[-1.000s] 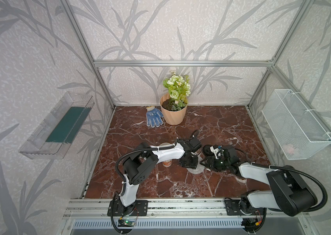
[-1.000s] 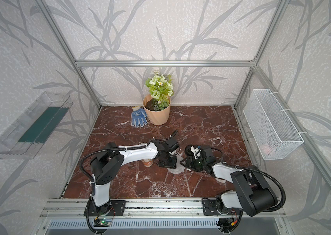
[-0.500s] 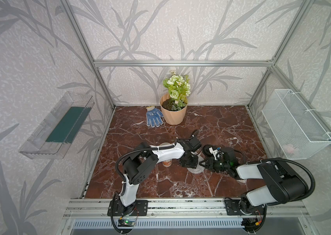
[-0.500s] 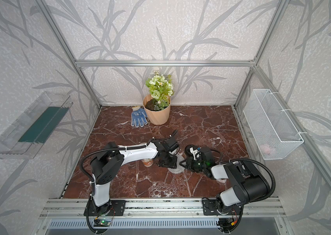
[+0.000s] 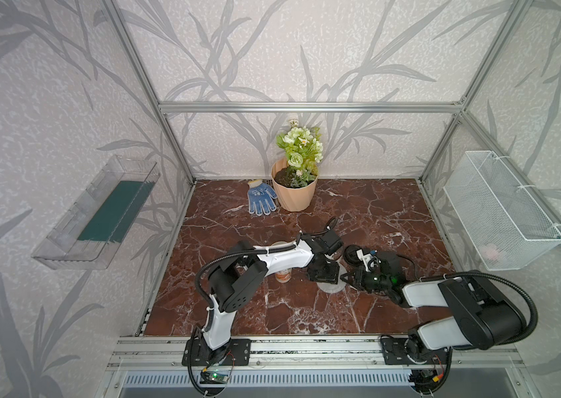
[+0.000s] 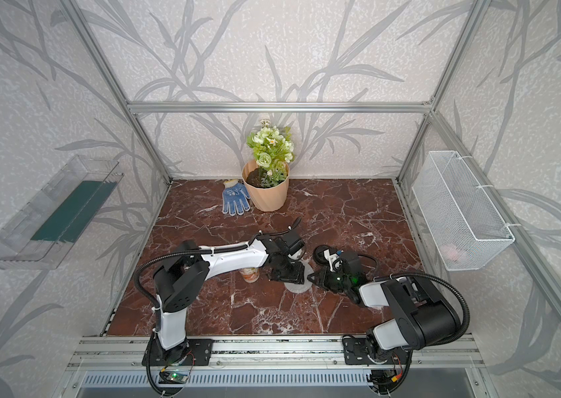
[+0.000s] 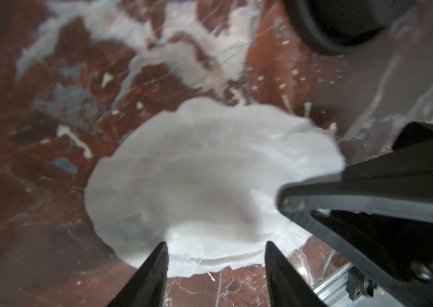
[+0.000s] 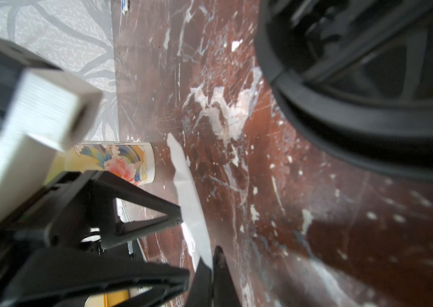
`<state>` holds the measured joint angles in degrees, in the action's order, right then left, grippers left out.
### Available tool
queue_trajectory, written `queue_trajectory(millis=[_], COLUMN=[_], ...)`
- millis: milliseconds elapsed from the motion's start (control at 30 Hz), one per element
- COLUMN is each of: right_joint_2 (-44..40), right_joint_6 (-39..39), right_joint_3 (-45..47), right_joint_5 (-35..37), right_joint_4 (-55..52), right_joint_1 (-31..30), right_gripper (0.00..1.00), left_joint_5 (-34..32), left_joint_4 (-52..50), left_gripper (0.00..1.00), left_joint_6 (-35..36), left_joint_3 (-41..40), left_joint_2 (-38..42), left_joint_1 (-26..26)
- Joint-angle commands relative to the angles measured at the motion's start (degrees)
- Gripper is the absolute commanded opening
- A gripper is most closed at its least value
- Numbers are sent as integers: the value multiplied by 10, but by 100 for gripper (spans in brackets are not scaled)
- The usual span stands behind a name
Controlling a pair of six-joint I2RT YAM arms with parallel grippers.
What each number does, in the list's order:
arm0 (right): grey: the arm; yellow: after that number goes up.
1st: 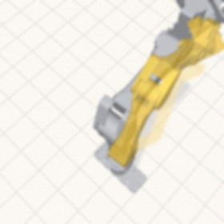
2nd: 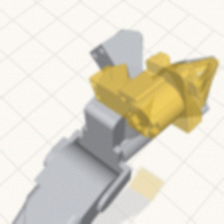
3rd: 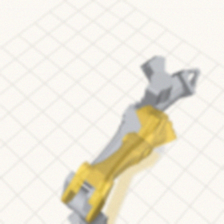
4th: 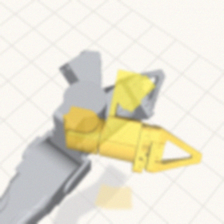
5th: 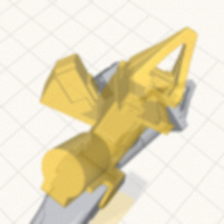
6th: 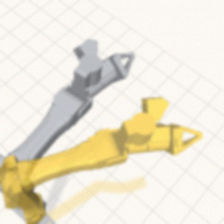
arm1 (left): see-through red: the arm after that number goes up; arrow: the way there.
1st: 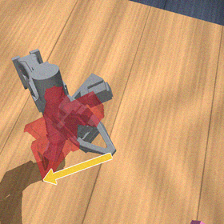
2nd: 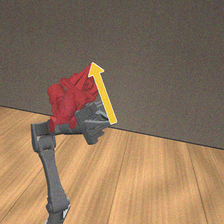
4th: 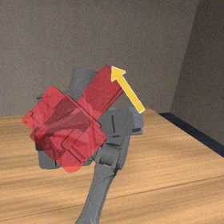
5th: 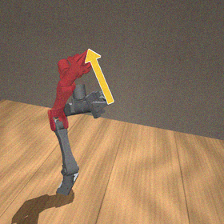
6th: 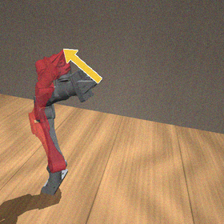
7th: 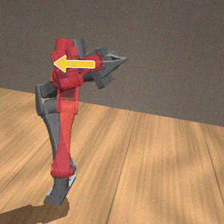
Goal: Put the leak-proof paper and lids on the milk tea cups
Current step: Pick up the leak-proof paper from the center of the board, then place the leak-proof paper at the cup.
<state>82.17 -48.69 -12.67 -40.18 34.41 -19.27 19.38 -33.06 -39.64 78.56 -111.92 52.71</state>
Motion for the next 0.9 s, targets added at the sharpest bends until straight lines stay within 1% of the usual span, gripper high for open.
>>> queue_trajectory(millis=[0,100,133,200,300,367,433,500,567,633,733,867], right_joint_2=[-57,-141,-175,-229,-291,-317,-323,-315,-287,-251,-184,-98], right_joint_6=[-3,11,18,24,5,-14,-33,-51,-58,-60,-64,-83], right_joint_3=[1,-18,-31,-56,-90,-119,-149,-181,-221,-258,-315,-377], right_joint_5=[1,8,13,23,27,24,9,0,5,4,4,3], right_joint_4=[-25,-122,-168,-240,-296,-316,-322,-319,-319,-312,-296,-274], right_joint_1=[3,5,5,5,5,5,3,-11,-42,-75,-119,-167], right_gripper=[0,0,0,0,0,0,0,0,0,0,0,0], left_joint_5=[1,-28,-43,-69,-109,-117,-117,-98,-68,-35,-1,27], left_joint_4=[-13,-35,-42,-40,-84,-106,-117,-115,-104,-82,-48,-31], left_gripper=[67,71,74,75,75,76,79,79,79,80,83,88], left_joint_6=[6,16,18,24,47,57,58,53,41,25,-6,-39], left_joint_3=[63,86,84,64,44,18,-18,-61,-112,-157,-209,-246], left_joint_2=[73,138,166,218,282,324,362,396,426,455,503,559], left_joint_1=[-4,-14,-21,-48,-120,-176,-227,-278,-328,-362,-396,-429])
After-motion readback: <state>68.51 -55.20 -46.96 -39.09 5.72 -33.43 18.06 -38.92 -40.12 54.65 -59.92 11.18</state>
